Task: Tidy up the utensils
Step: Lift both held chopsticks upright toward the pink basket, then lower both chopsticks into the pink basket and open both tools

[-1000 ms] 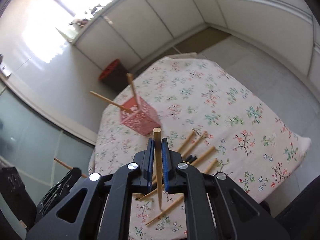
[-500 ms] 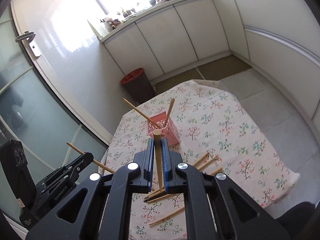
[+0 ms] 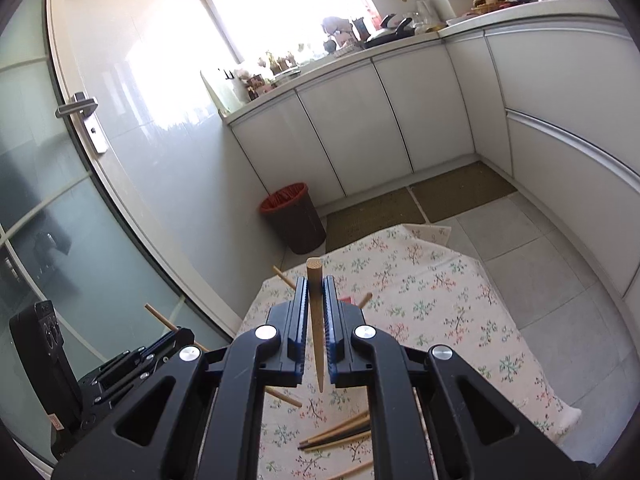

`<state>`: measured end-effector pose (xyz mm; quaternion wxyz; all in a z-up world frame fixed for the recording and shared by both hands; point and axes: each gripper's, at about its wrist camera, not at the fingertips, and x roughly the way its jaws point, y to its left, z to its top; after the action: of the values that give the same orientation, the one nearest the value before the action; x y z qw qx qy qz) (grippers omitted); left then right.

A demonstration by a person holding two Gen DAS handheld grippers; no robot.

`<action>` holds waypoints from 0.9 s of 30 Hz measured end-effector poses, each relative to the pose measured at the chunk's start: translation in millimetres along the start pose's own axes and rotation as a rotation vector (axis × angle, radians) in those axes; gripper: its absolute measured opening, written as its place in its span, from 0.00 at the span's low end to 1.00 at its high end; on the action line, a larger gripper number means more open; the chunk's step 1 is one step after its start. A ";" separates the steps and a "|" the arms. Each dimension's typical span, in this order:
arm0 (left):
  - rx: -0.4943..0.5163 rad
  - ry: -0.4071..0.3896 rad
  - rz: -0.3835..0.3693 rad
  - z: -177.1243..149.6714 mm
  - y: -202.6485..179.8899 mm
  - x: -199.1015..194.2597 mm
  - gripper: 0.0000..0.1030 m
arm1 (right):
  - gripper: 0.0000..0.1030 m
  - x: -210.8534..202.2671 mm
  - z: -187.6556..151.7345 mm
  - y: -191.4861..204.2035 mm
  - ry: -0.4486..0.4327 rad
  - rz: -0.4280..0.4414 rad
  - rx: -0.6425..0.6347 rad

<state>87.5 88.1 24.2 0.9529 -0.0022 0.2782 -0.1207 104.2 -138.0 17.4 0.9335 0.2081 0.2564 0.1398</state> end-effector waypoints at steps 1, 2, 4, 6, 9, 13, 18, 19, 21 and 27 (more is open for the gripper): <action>0.003 -0.006 0.001 3.6 -0.6 0.3 0.05 | 0.08 0.2 4.8 1.0 -0.010 0.001 -0.003; 0.004 -0.013 0.003 7.4 -1.0 0.6 0.05 | 0.08 0.9 9.1 1.9 -0.020 0.001 -0.007; 0.004 -0.023 0.006 14.1 -1.0 2.4 0.05 | 0.08 3.0 16.8 3.3 -0.036 0.000 -0.015; 0.000 -0.034 0.009 20.7 -0.2 6.0 0.05 | 0.08 7.3 24.7 4.6 -0.046 -0.001 -0.017; -0.019 -0.049 0.013 31.9 2.3 14.1 0.05 | 0.08 17.3 35.0 4.3 -0.055 0.001 -0.004; -0.035 -0.064 0.026 48.0 5.9 31.8 0.05 | 0.08 33.8 49.5 3.9 -0.080 -0.002 0.000; -0.057 -0.060 0.037 60.9 14.1 61.7 0.05 | 0.08 59.7 61.9 7.1 -0.111 -0.029 -0.042; -0.062 -0.057 0.037 61.8 15.8 67.5 0.05 | 0.08 66.1 63.3 7.5 -0.115 -0.035 -0.054; -0.073 -0.048 0.038 62.4 20.6 81.7 0.05 | 0.08 81.4 64.8 7.9 -0.113 -0.044 -0.073; -0.096 -0.012 0.031 56.7 29.6 117.1 0.05 | 0.08 129.4 60.3 -0.4 -0.076 -0.052 -0.069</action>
<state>219.9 86.3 8.0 0.9551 -0.0444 0.2779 -0.0922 243.9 -109.8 10.0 0.9525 0.1742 0.2209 0.1164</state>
